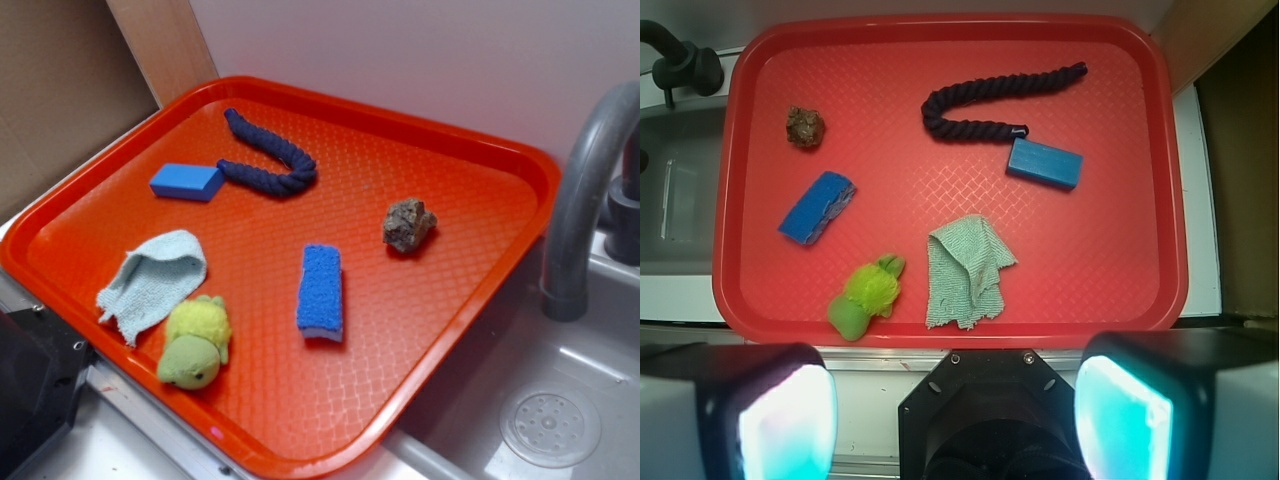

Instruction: Grab the rock.

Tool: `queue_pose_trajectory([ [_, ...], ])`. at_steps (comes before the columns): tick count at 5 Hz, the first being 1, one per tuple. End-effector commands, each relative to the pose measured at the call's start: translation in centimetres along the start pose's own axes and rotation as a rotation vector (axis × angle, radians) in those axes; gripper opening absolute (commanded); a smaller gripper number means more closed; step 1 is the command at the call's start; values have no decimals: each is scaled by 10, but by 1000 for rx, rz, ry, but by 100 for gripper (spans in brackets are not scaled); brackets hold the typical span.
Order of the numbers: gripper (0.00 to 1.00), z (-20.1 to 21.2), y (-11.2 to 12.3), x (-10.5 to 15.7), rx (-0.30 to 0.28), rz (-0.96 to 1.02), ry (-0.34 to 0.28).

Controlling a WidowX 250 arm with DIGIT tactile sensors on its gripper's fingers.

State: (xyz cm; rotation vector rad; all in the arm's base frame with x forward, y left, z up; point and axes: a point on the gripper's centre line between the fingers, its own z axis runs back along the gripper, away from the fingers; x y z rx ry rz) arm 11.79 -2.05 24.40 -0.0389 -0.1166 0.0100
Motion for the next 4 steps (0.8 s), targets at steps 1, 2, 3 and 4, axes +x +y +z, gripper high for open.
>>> queue_pose_trajectory([
  [1, 100, 0, 0, 0, 0, 0, 0],
  [2, 100, -12, -15, 40, 46, -257, -89],
  [3, 100, -23, -44, 65, 67, -513, -112],
  [4, 100, -50, -80, 93, 91, -714, -109],
])
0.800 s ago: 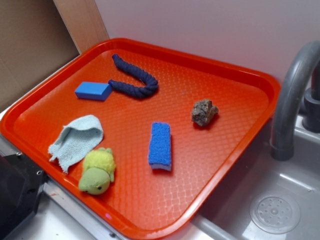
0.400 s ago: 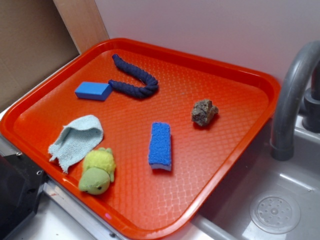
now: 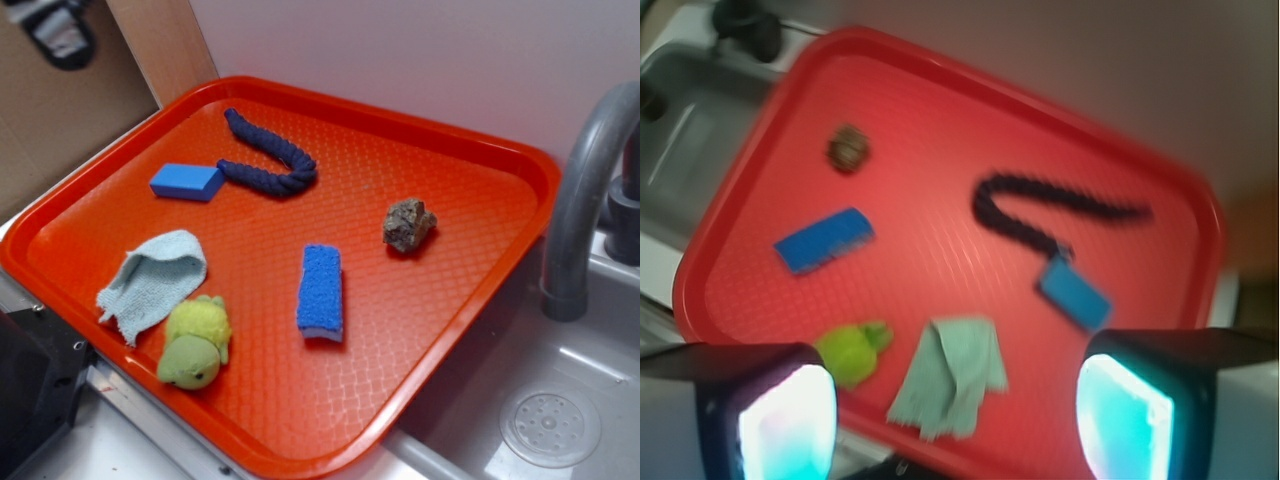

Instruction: Grab the rock.

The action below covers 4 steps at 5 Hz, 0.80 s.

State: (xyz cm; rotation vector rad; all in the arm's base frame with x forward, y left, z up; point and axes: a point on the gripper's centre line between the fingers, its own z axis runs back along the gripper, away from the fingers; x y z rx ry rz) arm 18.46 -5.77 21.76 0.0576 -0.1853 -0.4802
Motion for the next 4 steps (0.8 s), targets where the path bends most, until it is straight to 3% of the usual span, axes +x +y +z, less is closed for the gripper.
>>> queue_pose_trajectory([
  [1, 100, -48, -43, 80, 72, -340, -89],
  [2, 100, -71, -57, 100, 60, -347, -134],
  [4, 100, -152, -90, 132, 6, -467, -24],
])
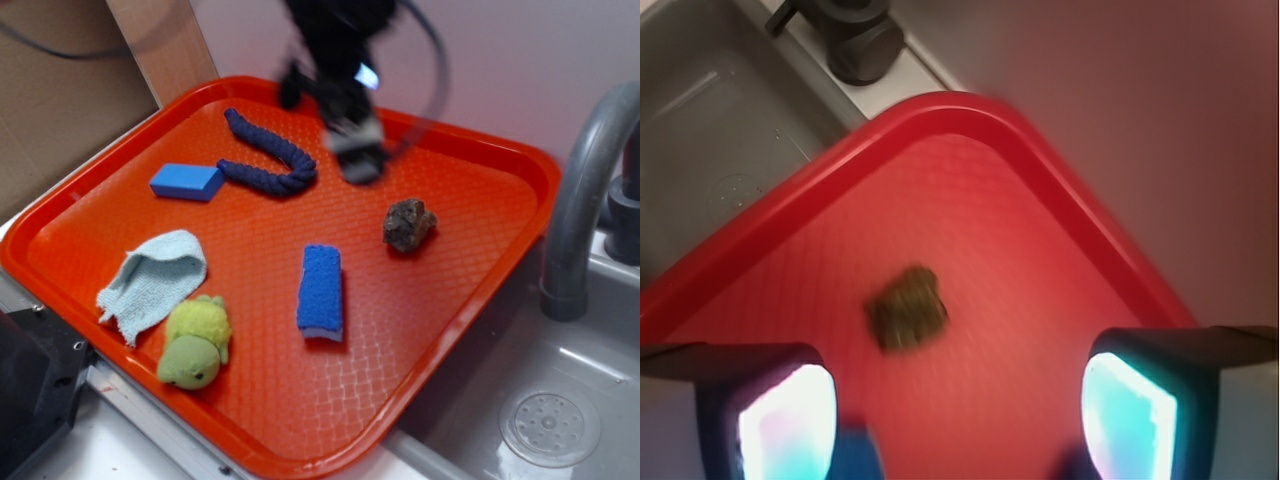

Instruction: Grab the rock.

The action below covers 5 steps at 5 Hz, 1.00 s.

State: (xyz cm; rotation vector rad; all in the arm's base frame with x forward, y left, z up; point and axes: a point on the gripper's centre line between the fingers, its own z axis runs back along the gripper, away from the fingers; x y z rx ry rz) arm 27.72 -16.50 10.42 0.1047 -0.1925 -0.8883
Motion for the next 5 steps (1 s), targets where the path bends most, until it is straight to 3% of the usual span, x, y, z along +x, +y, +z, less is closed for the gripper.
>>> queue_pose_trajectory([
  [1, 100, -52, -20, 31, -35, -83, 39],
  [2, 100, -61, -23, 20, -80, -115, 92],
  [4, 100, -51, -22, -4, -260, -101, 143],
  [5, 0, -67, -24, -8, -246, 3, 132],
])
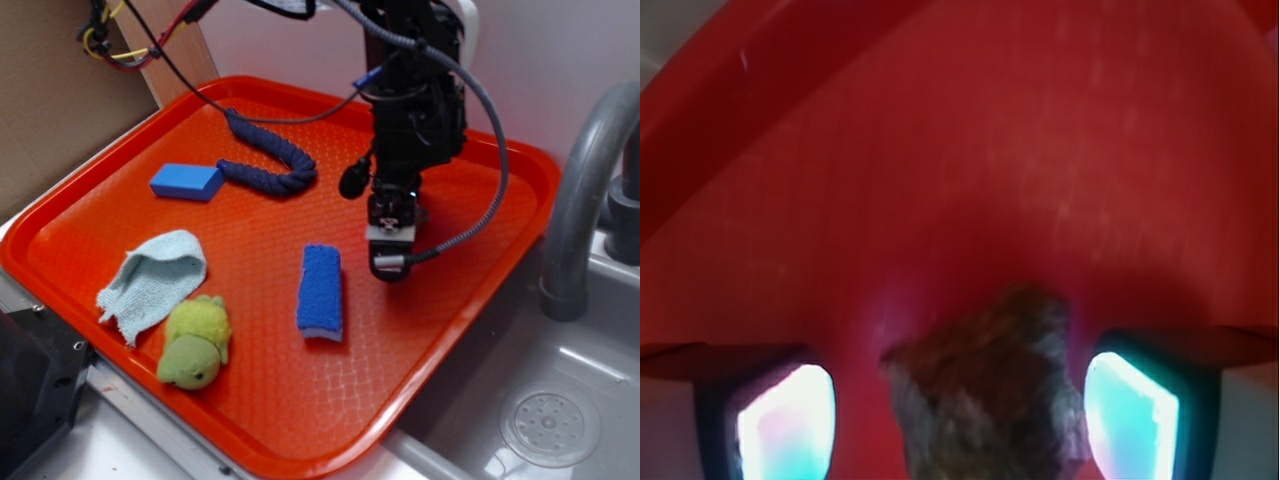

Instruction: Grab the rock.

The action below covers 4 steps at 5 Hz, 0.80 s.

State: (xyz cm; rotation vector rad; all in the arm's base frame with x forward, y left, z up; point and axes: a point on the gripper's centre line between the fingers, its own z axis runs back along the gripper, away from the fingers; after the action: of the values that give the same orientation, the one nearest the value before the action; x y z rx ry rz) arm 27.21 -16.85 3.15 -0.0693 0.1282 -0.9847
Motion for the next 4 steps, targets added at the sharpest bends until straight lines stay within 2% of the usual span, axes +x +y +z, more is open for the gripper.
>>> queue_pose_trajectory([
  [1, 0, 2, -3, -1, 91, 174, -88],
  [2, 0, -6, 1, 6, 226, 325, -90],
  [3, 0, 37, 3, -7, 297, 546, -98],
  [4, 0, 83, -6, -42, 339, 801, -178],
])
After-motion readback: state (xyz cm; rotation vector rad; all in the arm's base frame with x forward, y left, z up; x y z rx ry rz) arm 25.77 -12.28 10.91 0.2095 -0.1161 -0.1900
